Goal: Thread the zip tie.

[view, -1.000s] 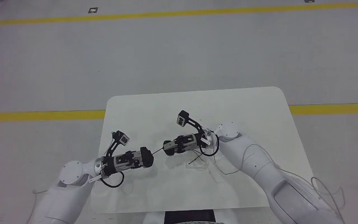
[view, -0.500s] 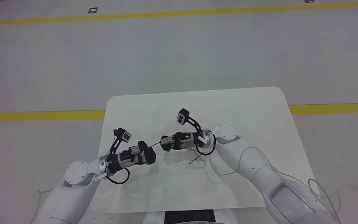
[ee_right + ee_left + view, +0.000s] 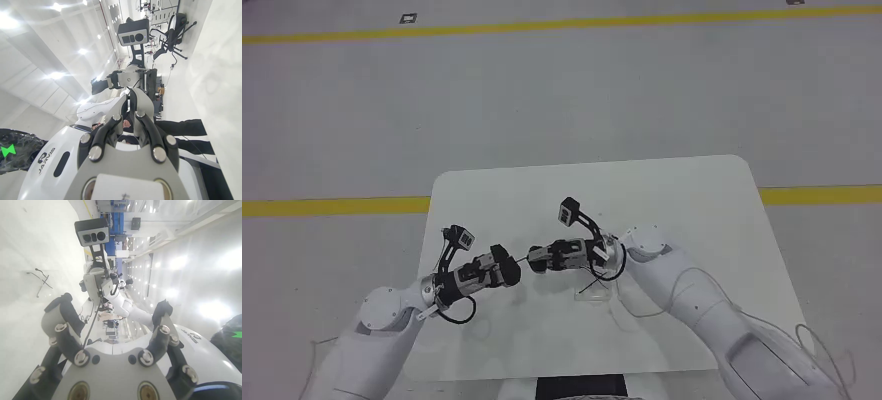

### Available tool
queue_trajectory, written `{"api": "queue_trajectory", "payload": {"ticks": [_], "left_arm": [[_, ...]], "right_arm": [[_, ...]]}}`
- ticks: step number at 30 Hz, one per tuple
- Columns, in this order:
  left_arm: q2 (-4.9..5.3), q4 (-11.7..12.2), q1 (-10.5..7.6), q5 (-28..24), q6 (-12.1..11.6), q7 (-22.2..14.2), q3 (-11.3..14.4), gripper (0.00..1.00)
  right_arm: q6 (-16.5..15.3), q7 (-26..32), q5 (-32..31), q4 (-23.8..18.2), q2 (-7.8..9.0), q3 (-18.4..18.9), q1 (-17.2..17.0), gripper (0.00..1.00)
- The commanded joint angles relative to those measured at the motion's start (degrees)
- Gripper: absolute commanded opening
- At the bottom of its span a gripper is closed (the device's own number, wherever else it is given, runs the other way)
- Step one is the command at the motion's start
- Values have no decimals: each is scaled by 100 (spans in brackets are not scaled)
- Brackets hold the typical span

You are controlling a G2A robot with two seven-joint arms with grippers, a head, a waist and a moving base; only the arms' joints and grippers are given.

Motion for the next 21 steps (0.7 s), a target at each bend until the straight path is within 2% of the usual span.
{"api": "queue_trajectory", "payload": {"ticks": [1,3,4,5,8,10,21], "left_arm": [[-2,18,0,0,0,-38,12,96],[-4,33,-4,-2,0,-62,27,73],[-4,42,-6,-5,0,-82,39,54],[-5,52,-13,-1,0,-93,50,47],[-5,67,-29,-3,0,-112,67,41],[-5,74,-35,-6,0,-115,71,33],[8,125,-29,19,0,-117,66,22]], "right_arm": [[40,-47,-61,-58,17,31,-33,0],[61,-82,-88,-108,29,59,-63,0],[66,-96,-97,-131,34,72,-78,0],[75,-111,-111,-157,40,88,-96,0],[115,-125,-139,-210,50,114,-130,0],[137,-126,-157,-232,53,121,-143,0],[180,-103,-284,-305,58,142,-162,0]]}}
